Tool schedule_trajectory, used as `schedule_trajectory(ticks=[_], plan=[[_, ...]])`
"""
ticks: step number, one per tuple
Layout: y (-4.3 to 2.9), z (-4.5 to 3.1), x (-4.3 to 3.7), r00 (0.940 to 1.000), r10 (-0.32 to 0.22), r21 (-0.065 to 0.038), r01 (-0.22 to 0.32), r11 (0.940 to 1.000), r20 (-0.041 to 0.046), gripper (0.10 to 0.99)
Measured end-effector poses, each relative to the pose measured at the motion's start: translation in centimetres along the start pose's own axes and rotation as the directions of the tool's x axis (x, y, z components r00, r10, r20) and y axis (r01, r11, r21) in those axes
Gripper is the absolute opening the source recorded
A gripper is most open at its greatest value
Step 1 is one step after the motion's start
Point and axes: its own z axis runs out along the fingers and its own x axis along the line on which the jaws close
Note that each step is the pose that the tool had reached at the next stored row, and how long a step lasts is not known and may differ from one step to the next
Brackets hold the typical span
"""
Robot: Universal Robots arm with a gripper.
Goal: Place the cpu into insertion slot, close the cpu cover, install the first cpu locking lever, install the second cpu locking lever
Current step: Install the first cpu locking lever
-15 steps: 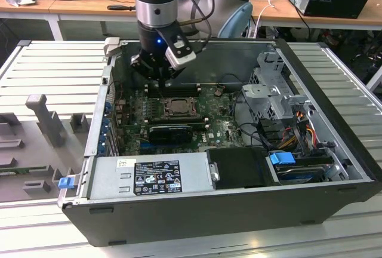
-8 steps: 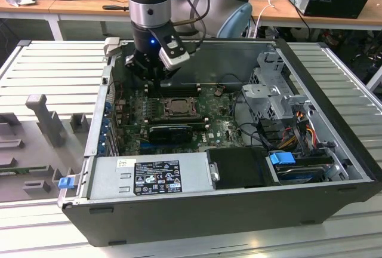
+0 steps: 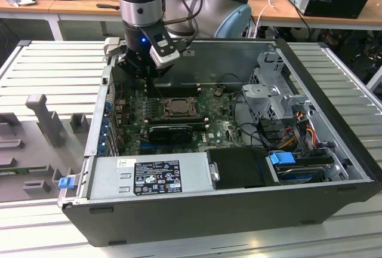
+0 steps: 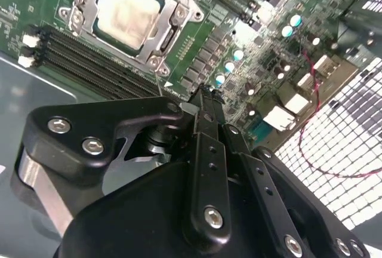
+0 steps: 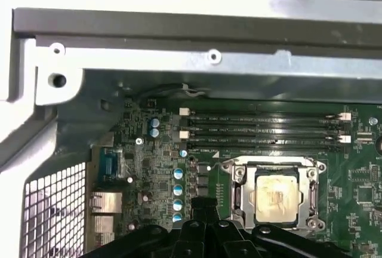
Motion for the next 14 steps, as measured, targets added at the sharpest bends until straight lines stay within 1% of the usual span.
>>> schedule_trajectory(ticks=[1,2,4,7,9,11,14], plan=[[0.14,0.03,0.02,1.0000,0.000,0.000,0.000,1.0000,0.0000,0.106],[0.44,0.09,0.11,1.0000,0.000,0.000,0.000,1.0000,-0.0001,0.106],[0.66,0.13,0.34,1.0000,0.000,-0.001,0.000,1.0000,-0.0001,0.106],[1.28,0.24,0.58,1.0000,0.000,-0.003,0.000,1.0000,-0.0001,0.106],[1.53,0.29,0.63,1.0000,0.000,-0.004,0.000,1.0000,0.0000,0.106],[2.02,0.40,0.63,1.0000,0.000,-0.005,0.000,1.0000,-0.0004,0.106],[2.20,0.46,0.50,1.0000,0.000,-0.005,0.000,1.0000,-0.0012,0.106]])
